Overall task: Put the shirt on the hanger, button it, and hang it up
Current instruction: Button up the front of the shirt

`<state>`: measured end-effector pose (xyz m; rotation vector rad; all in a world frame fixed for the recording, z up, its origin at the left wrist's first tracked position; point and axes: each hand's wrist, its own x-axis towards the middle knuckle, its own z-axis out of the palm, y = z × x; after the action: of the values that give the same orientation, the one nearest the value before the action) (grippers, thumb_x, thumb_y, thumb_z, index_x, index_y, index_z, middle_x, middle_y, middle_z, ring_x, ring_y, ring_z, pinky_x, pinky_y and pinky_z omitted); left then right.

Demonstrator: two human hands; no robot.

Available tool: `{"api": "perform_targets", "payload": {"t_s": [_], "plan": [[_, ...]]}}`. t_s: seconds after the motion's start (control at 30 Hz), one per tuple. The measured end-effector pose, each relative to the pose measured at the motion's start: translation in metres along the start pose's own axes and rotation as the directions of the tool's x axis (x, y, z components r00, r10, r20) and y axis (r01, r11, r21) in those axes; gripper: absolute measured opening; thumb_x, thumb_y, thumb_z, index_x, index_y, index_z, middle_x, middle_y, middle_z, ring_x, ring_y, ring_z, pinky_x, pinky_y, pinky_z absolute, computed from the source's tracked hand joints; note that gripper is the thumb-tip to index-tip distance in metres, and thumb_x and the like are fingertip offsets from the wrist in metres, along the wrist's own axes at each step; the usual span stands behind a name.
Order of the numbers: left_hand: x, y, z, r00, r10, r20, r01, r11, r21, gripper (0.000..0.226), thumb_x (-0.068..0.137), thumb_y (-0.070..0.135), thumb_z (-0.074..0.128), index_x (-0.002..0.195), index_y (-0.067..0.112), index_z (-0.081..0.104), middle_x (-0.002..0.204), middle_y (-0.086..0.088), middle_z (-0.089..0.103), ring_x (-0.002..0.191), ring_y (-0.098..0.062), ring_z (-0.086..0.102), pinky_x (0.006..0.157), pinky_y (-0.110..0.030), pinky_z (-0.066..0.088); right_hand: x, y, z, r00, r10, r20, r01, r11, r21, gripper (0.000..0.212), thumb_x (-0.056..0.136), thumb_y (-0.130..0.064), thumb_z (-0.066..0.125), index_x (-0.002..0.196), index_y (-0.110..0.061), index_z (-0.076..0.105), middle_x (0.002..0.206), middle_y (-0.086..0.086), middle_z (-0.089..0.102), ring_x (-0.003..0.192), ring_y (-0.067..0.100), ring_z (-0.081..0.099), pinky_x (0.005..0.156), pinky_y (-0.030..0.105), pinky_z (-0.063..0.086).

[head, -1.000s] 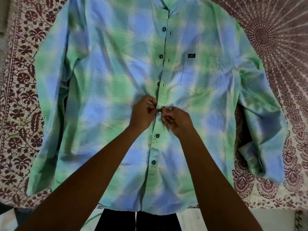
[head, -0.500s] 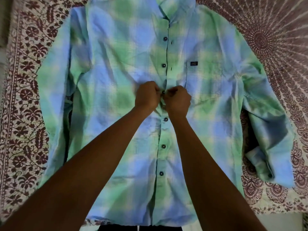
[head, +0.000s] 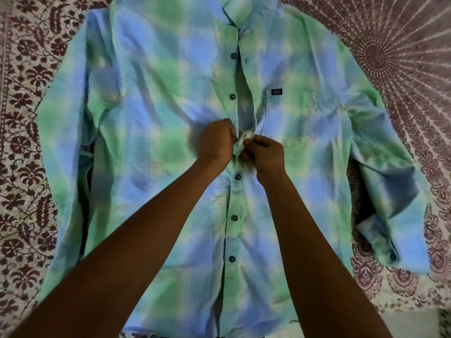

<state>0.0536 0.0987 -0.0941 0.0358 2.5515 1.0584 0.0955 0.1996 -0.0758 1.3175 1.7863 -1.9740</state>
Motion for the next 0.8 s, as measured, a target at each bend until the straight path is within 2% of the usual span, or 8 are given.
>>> {"api": "perform_targets", "payload": {"t_s": [0.1,0.2,0.3,0.4,0.5,0.57,0.67,0.8], "plan": [[0.0023,0.0006,-0.0058,0.998,-0.045,0.047,0.054,0.977,-0.208,0.008,0.082,0.002,0.064,0.087,0.0,0.069,0.089,-0.014,0.07,0.079,-0.023,0.064,0.077,-0.031,0.052,-0.0011,-0.0003,0.0002,0.998,0.002,0.062,-0.005,0.999,0.046,0.021,0.087,0.007,0.054,0.072,-0.005,0.062,0.066,0.009,0.059,0.054,0.013,0.057,0.054,0.019,0.051],[0.0028,0.0016,-0.0087,0.975,-0.157,0.156,0.212,0.87,-0.445,0.013,0.08,-0.004,0.064,0.092,-0.009,0.067,0.07,-0.009,0.064,0.055,-0.009,0.058,0.064,-0.026,0.051,-0.0004,0.0002,-0.0009,0.998,-0.025,0.065,0.023,0.999,0.038,0.015,0.088,0.008,0.052,0.08,-0.001,0.061,0.07,0.009,0.06,0.053,0.01,0.059,0.054,0.018,0.052],[0.0016,0.0023,-0.0098,0.966,-0.179,0.186,0.249,0.836,-0.489,0.014,0.081,-0.008,0.062,0.094,-0.009,0.067,0.066,-0.003,0.061,0.045,0.001,0.055,0.058,-0.019,0.049,0.0003,0.0014,-0.0024,0.996,-0.08,0.046,0.08,0.997,0.007,0.014,0.088,0.008,0.053,0.082,-0.001,0.061,0.069,0.005,0.063,0.051,0.004,0.061,0.055,0.017,0.053],[0.0001,0.0048,-0.0108,0.979,-0.124,0.164,0.185,0.879,-0.44,0.017,0.082,-0.006,0.061,0.097,-0.004,0.069,0.08,-0.01,0.067,0.055,-0.004,0.055,0.067,-0.025,0.049,0.0006,0.0058,-0.0032,0.991,-0.133,0.013,0.134,0.99,-0.044,0.02,0.088,0.005,0.056,0.077,-0.012,0.061,0.072,0.002,0.064,0.059,0.006,0.062,0.062,0.02,0.054],[-0.0005,0.0063,-0.0103,0.982,-0.113,0.148,0.164,0.901,-0.402,0.019,0.082,-0.004,0.062,0.1,-0.004,0.068,0.094,-0.022,0.069,0.071,-0.023,0.062,0.075,-0.031,0.05,0.0013,0.0092,-0.0013,0.979,-0.205,-0.017,0.199,0.965,-0.171,0.016,0.087,0.003,0.057,0.083,-0.012,0.062,0.078,0.004,0.065,0.066,0.013,0.061,0.071,0.03,0.054],[-0.0001,0.0058,-0.01,0.983,-0.129,0.131,0.171,0.904,-0.392,0.019,0.082,-0.003,0.063,0.1,-0.004,0.068,0.095,-0.024,0.069,0.086,-0.034,0.066,0.08,-0.033,0.052,0.001,0.0087,0.0016,0.979,-0.204,-0.014,0.197,0.962,-0.187,0.02,0.087,0.004,0.056,0.08,-0.014,0.062,0.074,0.002,0.065,0.063,0.013,0.059,0.065,0.026,0.054],[-0.0008,0.006,-0.0093,0.98,-0.163,0.112,0.194,0.903,-0.383,0.018,0.082,0.0,0.064,0.099,-0.003,0.068,0.096,-0.023,0.069,0.091,-0.035,0.066,0.083,-0.035,0.053,0.002,0.0072,0.0035,0.987,-0.161,-0.004,0.158,0.975,-0.156,0.022,0.087,0.007,0.055,0.079,-0.013,0.063,0.071,0.001,0.064,0.059,0.013,0.058,0.054,0.02,0.049],[-0.0012,0.0055,-0.0054,0.983,-0.179,0.048,0.184,0.928,-0.323,0.013,0.082,0.001,0.063,0.093,0.001,0.07,0.092,-0.018,0.071,0.087,-0.029,0.067,0.082,-0.034,0.054,0.0041,0.0087,0.0007,0.983,-0.18,0.037,0.183,0.966,-0.182,0.018,0.087,0.008,0.055,0.09,-0.006,0.066,0.071,0.001,0.064,0.059,0.013,0.058,0.06,0.023,0.05]]}}
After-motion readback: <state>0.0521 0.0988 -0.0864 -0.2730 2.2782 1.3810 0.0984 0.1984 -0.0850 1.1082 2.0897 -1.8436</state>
